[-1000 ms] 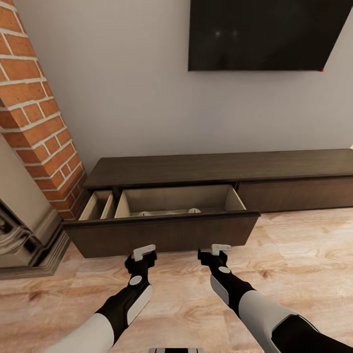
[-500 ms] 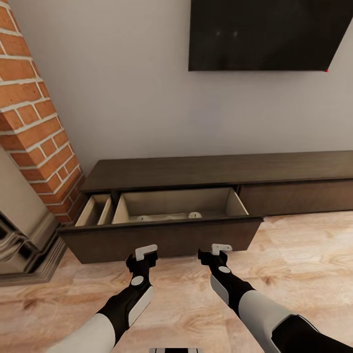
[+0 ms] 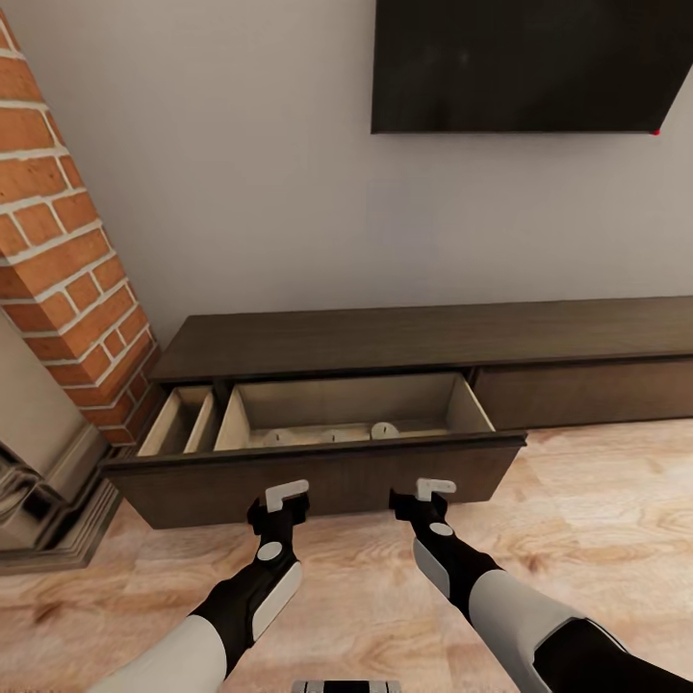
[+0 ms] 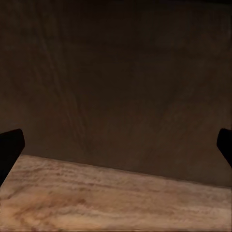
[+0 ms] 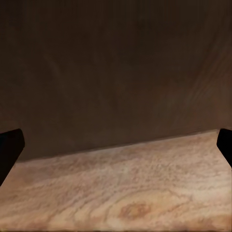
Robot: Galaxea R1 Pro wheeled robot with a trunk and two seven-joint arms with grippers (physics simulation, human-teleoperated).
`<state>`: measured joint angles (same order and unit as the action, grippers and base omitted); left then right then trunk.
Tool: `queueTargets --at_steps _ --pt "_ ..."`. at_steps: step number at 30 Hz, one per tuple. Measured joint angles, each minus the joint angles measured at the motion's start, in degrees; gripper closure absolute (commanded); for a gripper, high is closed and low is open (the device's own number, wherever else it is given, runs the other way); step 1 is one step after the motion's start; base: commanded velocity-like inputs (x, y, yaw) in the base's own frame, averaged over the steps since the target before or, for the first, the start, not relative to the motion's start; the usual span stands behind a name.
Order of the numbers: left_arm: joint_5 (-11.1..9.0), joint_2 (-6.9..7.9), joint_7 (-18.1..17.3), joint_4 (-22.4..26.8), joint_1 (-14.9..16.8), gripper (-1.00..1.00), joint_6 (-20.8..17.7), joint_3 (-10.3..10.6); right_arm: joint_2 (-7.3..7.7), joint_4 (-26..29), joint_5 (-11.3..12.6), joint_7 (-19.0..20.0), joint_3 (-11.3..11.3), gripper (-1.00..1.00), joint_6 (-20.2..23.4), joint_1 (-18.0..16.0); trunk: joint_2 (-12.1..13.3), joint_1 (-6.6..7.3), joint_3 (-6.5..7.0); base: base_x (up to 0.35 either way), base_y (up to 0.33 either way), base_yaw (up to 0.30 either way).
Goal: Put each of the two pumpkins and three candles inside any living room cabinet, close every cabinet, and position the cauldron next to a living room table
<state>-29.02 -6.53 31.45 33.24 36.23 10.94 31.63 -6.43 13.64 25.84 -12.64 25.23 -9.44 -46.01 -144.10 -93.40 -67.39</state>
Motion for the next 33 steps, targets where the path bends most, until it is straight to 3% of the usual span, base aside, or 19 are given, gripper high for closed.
queueTargets --at_steps 16,21,33 --pt "0.0 0.06 -0.4 0.0 0.0 -1.00 0.5 0.1 0.08 0.0 0.0 0.1 0.0 -1.00 -0.6 0.0 -0.2 -0.41 -3.55 0.000 0.000 0.000" --pt "0.0 0.08 -0.7 -0.2 0.0 -1.00 3.2 0.2 0.11 -0.1 0.1 0.5 0.2 -1.00 -4.6 0.0 -0.2 -0.41 -3.55 0.000 0.000 0.000" --pt "0.1 0.36 -0.9 -0.2 0.0 -1.00 3.6 0.3 0.18 -0.1 0.1 1.6 0.2 -1.00 -5.3 0.0 -0.2 -0.40 -3.55 0.043 0.037 0.000"
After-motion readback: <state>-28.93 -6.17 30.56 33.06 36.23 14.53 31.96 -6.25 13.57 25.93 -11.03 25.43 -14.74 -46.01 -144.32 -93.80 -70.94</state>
